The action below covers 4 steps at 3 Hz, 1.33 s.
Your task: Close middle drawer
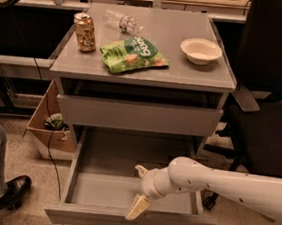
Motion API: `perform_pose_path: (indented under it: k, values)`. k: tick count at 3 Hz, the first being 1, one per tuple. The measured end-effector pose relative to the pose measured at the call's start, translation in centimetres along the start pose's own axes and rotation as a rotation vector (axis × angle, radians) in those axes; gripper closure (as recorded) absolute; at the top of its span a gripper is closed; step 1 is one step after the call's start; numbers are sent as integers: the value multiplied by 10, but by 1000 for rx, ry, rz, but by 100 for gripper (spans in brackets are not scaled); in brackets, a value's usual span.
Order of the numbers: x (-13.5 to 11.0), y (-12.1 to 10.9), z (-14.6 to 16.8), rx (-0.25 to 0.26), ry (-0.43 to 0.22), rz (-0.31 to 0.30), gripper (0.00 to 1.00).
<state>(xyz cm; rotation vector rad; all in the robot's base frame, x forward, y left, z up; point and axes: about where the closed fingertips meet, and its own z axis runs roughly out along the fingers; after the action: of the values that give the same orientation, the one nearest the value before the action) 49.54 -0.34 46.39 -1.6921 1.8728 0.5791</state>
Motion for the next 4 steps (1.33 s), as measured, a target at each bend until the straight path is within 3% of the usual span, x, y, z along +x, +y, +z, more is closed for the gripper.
perform_pose_path:
  k: [2,4]
  values:
    - [14,17,33,-32,-21,-5,0]
    - [-9,1,40,-8,-58,-70,42]
